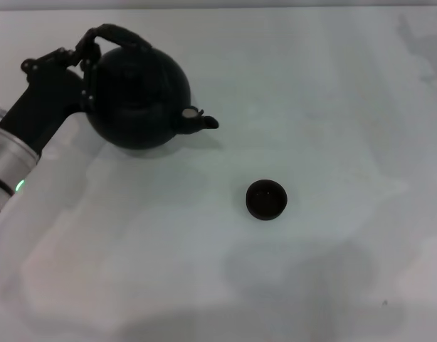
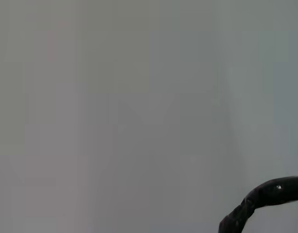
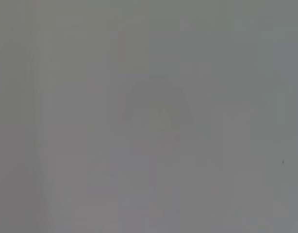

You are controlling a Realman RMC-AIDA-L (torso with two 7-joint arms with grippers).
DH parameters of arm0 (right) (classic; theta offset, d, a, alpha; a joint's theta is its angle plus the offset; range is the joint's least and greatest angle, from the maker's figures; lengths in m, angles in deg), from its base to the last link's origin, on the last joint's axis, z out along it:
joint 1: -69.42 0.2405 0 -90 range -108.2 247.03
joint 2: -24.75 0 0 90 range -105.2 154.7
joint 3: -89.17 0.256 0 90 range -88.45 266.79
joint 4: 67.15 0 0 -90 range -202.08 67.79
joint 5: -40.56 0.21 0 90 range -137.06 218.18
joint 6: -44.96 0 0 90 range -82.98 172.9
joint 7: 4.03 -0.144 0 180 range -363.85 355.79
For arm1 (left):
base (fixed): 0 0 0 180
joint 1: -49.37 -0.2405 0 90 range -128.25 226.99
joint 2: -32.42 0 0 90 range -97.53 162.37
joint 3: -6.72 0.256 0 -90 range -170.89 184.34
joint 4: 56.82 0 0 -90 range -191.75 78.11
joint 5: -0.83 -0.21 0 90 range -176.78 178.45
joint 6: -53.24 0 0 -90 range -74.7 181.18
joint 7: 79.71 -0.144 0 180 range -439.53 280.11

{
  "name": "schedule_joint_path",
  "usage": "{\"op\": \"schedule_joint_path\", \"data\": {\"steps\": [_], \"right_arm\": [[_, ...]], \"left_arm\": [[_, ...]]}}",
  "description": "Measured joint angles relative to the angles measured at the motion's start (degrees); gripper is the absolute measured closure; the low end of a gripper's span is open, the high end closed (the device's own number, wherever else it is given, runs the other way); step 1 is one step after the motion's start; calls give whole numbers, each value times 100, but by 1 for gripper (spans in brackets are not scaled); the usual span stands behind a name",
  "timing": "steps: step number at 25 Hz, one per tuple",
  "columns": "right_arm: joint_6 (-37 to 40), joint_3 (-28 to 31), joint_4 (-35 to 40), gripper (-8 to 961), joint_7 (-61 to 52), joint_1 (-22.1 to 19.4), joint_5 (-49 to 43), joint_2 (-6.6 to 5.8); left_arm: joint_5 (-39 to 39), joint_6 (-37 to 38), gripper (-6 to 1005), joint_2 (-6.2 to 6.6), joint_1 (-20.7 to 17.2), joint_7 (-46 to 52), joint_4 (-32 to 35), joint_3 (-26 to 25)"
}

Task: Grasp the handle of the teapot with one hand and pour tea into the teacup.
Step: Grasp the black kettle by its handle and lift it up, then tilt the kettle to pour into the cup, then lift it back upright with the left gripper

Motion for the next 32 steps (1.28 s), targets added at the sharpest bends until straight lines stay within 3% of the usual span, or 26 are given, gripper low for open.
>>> {"op": "schedule_joint_path", "data": {"steps": [6,20,32], "right_arm": [[1,-18,-55,127,0,-1,0,0],[1,3,-152,127,0,21,0,0],[1,2,-150,127,-81,24,0,0]], "left_arm": [[-297,155,918,2,218,-199,1,35],[-1104,59,918,-31,396,-1917,302,43],[-1301,-504,917,-31,519,-2540,602,47]]}}
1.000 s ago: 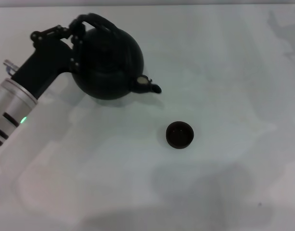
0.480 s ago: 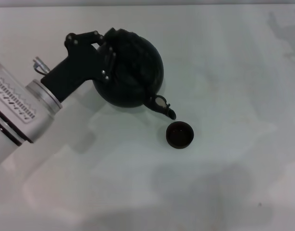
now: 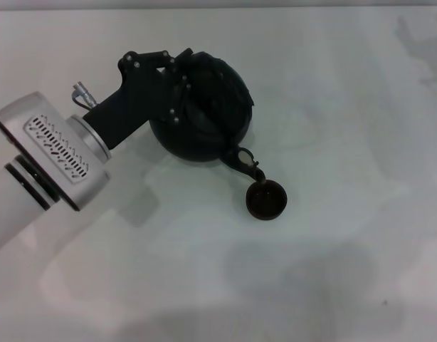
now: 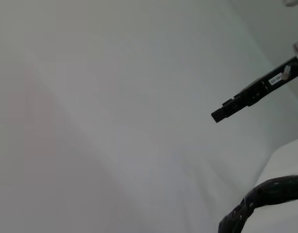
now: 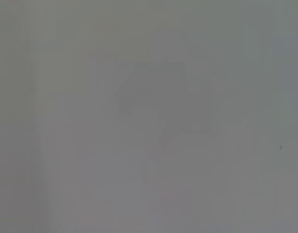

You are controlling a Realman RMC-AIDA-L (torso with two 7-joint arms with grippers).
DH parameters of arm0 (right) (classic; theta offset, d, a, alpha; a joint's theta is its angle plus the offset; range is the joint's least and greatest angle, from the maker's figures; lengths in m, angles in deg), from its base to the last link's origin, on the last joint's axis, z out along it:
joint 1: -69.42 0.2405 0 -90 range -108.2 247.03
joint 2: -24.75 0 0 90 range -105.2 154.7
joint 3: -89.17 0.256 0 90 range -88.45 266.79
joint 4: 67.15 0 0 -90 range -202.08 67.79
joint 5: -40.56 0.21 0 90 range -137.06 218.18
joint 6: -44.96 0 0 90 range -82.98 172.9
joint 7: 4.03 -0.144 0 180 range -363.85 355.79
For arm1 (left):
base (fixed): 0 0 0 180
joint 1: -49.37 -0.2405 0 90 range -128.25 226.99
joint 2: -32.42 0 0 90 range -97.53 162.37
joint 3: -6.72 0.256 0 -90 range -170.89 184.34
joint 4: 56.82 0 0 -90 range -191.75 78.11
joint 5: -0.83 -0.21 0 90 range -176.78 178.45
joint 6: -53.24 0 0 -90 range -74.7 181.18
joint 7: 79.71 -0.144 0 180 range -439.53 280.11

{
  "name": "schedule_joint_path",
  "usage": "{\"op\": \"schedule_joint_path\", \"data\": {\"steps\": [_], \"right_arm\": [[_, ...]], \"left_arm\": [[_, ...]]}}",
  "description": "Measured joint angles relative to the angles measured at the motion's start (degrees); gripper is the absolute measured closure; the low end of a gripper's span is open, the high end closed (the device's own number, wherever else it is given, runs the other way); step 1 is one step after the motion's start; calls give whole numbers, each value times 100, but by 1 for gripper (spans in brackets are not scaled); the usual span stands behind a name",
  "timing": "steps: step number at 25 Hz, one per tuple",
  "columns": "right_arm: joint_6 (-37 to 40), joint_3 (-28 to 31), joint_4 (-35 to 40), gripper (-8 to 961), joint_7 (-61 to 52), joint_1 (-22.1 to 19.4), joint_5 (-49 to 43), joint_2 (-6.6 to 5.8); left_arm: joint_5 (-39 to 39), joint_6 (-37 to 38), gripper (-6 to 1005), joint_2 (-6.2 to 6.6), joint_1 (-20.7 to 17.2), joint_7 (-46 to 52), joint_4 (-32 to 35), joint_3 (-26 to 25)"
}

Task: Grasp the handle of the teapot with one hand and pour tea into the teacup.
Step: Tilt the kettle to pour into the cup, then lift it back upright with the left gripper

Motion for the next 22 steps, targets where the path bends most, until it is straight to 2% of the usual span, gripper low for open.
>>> {"op": "schedule_joint_path", "data": {"steps": [22], "right_arm": [[36,-5,0,127,-7,0,0,0]], "left_arm": [[-298,12,918,22,131,-454,136,-8]]}}
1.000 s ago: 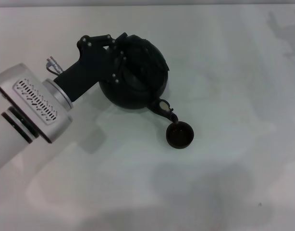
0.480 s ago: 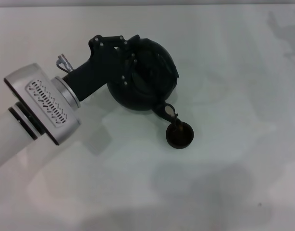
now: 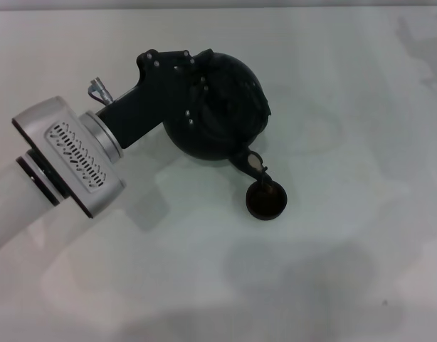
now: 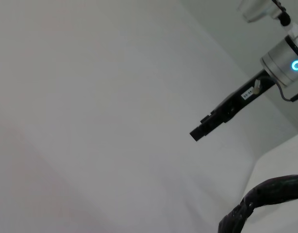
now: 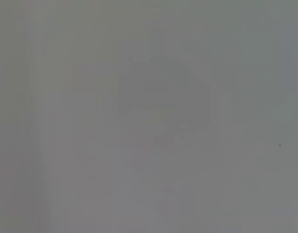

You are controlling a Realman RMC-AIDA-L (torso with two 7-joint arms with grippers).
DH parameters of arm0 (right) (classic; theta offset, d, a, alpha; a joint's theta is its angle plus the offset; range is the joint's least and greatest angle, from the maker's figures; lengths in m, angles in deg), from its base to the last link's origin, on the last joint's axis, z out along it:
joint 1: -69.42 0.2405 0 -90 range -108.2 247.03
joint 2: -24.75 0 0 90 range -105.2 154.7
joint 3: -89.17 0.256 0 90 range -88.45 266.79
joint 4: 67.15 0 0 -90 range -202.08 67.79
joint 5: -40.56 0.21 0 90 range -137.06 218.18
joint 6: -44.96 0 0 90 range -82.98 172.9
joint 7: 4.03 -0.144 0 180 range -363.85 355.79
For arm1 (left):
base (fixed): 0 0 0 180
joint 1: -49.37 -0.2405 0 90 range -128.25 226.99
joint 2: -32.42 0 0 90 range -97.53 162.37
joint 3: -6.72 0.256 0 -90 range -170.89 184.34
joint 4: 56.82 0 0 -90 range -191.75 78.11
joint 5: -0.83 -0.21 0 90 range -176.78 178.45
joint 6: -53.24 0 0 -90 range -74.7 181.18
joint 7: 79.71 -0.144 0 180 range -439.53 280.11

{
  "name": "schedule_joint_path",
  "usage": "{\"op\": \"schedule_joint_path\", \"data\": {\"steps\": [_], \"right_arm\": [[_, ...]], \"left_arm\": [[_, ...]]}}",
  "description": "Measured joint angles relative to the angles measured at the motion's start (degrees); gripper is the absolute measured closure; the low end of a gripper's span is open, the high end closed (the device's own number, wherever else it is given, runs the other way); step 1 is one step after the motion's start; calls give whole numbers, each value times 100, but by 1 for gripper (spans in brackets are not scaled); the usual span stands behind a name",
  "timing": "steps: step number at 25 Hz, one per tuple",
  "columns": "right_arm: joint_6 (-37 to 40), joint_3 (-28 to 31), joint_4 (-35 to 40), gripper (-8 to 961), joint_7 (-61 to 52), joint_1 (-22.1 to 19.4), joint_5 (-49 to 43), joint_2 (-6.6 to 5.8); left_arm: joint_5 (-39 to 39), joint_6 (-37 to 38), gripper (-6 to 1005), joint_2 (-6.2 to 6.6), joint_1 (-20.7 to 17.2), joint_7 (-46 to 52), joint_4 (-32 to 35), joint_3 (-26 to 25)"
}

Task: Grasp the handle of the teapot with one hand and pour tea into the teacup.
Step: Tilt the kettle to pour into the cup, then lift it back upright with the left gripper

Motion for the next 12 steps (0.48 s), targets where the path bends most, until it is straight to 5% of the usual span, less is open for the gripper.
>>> {"op": "schedule_joint_path", "data": {"steps": [12], "right_arm": [[18,6,0,127,0,0,0,0]], "left_arm": [[0,25,918,1,57,-298,2,-4]]}}
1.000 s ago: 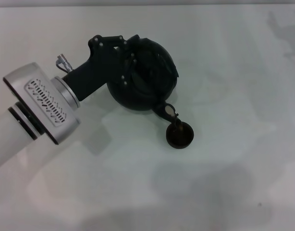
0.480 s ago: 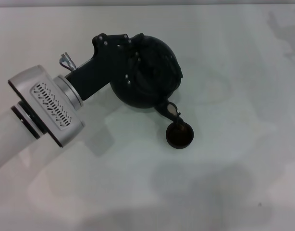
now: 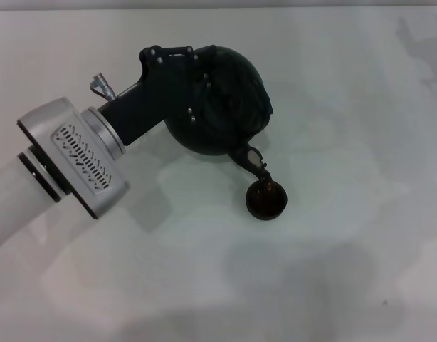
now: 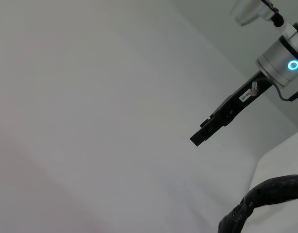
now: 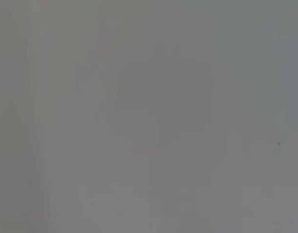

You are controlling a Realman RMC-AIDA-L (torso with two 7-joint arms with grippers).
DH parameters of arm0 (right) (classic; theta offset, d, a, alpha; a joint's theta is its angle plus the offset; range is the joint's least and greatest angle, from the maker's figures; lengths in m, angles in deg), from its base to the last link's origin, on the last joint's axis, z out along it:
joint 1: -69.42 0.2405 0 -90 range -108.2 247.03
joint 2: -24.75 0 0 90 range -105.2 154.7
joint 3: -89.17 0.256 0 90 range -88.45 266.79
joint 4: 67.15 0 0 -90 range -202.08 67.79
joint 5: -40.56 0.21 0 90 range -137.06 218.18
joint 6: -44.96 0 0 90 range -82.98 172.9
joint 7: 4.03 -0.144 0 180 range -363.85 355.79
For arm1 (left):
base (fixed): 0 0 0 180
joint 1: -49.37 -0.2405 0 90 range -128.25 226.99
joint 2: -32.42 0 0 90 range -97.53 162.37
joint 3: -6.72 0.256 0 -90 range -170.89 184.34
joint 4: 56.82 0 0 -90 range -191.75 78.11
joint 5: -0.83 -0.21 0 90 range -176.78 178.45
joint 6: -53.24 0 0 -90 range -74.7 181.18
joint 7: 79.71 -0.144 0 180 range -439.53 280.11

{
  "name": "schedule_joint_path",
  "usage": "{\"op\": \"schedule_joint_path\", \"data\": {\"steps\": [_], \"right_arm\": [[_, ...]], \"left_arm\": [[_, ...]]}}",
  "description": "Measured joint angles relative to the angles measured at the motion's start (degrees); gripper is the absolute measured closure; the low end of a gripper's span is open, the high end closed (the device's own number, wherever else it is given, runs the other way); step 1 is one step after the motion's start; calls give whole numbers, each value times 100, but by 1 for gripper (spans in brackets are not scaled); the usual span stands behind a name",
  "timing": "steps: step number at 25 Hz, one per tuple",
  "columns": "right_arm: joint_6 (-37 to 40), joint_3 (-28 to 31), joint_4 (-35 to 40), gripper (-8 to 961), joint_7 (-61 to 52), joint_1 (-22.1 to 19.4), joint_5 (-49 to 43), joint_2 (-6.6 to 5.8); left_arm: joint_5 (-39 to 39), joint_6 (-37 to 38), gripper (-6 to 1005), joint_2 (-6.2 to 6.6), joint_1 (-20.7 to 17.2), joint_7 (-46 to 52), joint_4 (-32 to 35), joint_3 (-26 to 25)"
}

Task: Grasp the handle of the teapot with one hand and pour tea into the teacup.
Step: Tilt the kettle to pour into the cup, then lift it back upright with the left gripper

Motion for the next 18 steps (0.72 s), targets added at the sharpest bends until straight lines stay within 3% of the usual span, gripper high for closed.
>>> {"op": "schedule_joint_path", "data": {"steps": [18], "right_arm": [[88,0,0,127,0,29,0,0]], "left_arm": [[5,7,917,-18,-59,14,29,-32]]}}
